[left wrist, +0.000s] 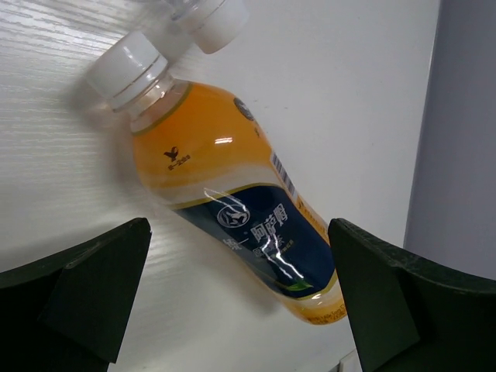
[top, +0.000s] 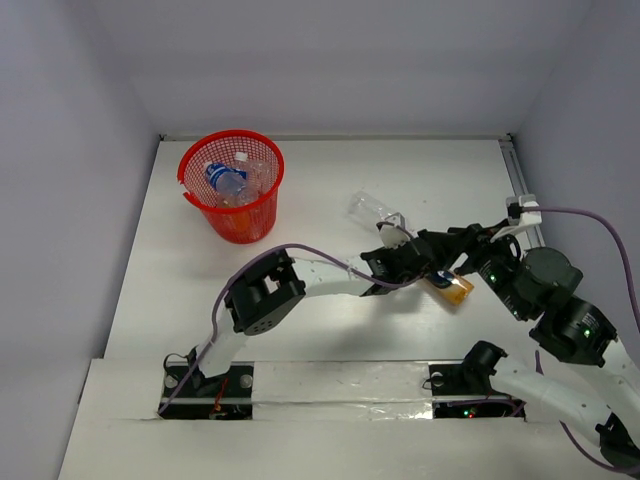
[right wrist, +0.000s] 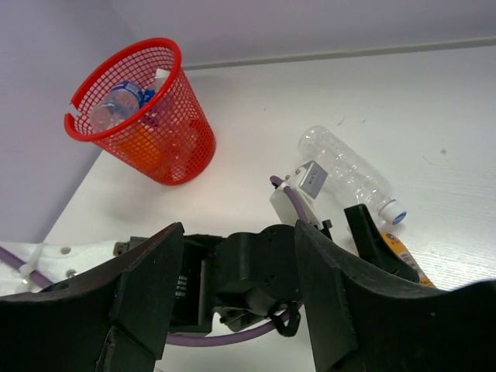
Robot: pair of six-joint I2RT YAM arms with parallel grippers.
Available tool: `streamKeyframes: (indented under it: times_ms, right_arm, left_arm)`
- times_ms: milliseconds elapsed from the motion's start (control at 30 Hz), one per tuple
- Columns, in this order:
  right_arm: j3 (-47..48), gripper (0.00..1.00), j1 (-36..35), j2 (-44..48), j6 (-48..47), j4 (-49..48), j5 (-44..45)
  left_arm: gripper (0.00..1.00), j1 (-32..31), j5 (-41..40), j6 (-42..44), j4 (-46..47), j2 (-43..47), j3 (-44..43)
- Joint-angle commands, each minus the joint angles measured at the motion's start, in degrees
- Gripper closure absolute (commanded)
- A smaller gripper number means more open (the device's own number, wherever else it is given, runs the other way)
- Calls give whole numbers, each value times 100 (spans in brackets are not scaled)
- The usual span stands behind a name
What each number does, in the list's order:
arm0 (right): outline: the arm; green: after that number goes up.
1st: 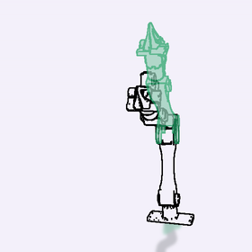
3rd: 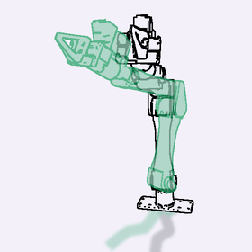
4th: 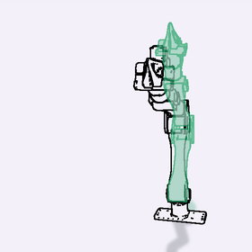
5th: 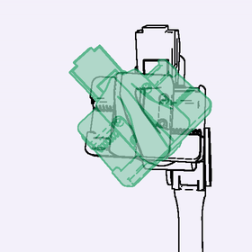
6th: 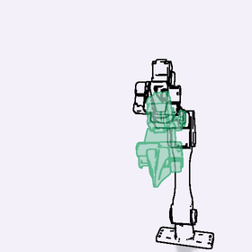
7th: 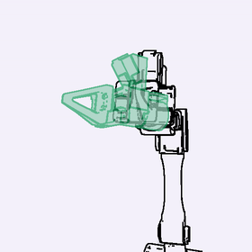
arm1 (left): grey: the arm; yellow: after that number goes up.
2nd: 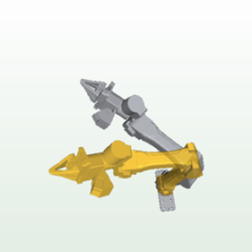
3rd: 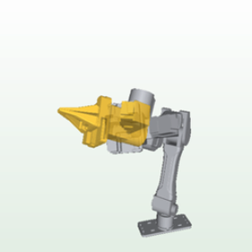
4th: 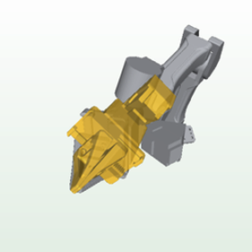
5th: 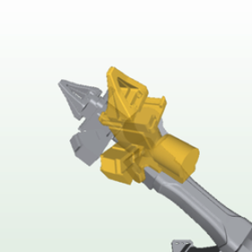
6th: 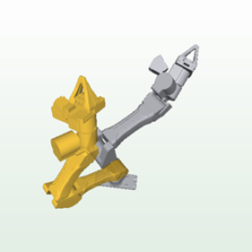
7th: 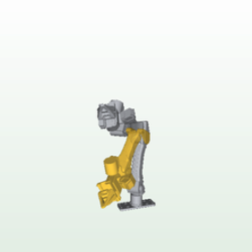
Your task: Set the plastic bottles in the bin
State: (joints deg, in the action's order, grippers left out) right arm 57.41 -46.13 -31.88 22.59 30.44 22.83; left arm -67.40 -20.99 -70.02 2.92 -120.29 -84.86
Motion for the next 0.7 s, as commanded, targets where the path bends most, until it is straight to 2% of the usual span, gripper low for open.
streamKeyframes:
  times_ms: [0,333,400,433,533,667]
  right_arm:
    - [227,35,25,120,-141,24,-200]
    - [51,35,25,182,-158,-81,-463]
    - [-19,32,25,138,-150,-99,-472]
    - [-36,24,25,129,-150,-108,-516]
    - [-107,10,25,112,-132,-196,-639]
    - [-133,7,25,77,-167,-178,-727]
  left_arm:
    - [1,-2,-291,-179,-292,-99,-531]
    - [1,104,-212,-171,-591,-636,-734]
    - [2,104,-308,-118,-608,-601,-664]
    - [3,104,-352,-82,-608,-566,-568]
    - [9,104,-511,137,-713,-513,-427]
    - [20,104,-747,524,-723,-224,135]
